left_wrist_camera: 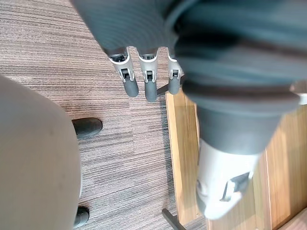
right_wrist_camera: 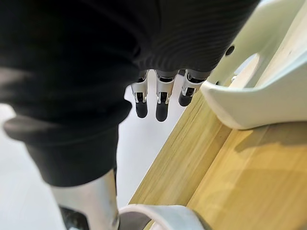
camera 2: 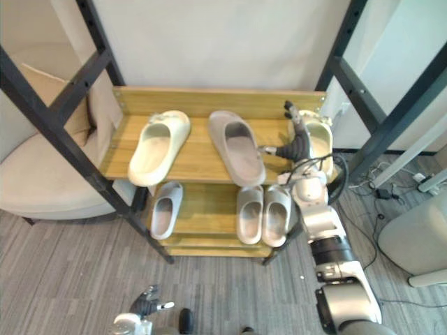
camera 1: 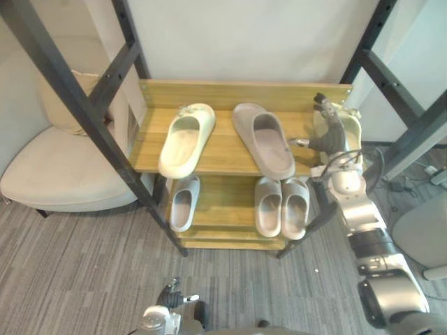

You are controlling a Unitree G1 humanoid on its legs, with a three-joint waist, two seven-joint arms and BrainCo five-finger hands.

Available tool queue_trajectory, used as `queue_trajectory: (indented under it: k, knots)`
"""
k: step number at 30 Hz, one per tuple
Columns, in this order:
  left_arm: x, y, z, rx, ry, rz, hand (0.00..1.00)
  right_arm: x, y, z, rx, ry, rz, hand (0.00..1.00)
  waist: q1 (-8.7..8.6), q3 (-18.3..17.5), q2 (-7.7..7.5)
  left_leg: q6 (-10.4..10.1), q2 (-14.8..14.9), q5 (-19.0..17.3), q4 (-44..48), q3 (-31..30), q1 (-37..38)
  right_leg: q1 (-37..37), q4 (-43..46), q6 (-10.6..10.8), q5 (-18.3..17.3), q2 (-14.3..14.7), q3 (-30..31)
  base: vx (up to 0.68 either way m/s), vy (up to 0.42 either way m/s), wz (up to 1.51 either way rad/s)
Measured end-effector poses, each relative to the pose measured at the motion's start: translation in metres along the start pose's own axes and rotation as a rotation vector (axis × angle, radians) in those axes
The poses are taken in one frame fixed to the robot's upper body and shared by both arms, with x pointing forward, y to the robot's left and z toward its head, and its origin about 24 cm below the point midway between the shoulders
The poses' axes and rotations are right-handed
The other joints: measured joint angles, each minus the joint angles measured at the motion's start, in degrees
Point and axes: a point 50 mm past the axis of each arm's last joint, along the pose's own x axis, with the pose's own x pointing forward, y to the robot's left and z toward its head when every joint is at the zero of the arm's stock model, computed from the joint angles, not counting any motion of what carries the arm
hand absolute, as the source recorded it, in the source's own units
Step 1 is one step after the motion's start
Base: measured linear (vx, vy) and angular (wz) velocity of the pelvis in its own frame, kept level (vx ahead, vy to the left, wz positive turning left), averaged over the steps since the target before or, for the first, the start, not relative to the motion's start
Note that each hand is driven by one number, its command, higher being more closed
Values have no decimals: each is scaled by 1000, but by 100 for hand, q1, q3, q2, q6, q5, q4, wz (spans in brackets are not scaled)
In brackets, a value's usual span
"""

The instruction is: Organize the slippers on the shoe rack

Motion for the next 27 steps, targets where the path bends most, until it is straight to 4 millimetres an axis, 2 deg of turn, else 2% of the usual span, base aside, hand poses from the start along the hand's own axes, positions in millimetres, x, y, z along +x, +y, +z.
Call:
queue_trajectory:
  k: [8,13,20,27]
  knots:
    - [0,2,4,-28,-17,10,0,7,16,-5,-24,33,86,0,69,114,-2,-1,1,-1,-3,8,-23,-17,-5,6,8,-2,-2,0,0,0]
    - [0,3,6,-44,-29,14,0,17,22,8,-29,-8,121,0,88,187,3,1,1,1,-2,29,-101,-88,-6,12,46,-5,4,-2,0,-1]
    - [1,3,7,-59,-33,19,0,29,25,9,-51,8,148,0,155,193,4,5,6,4,-1,39,-118,-90,-12,23,138,-4,-12,0,0,0]
    - [1,5,11,-84,-54,26,0,46,28,23,-66,-17,165,0,197,352,1,37,4,34,-35,36,-151,-118,-10,5,178,-4,-35,-35,-4,0]
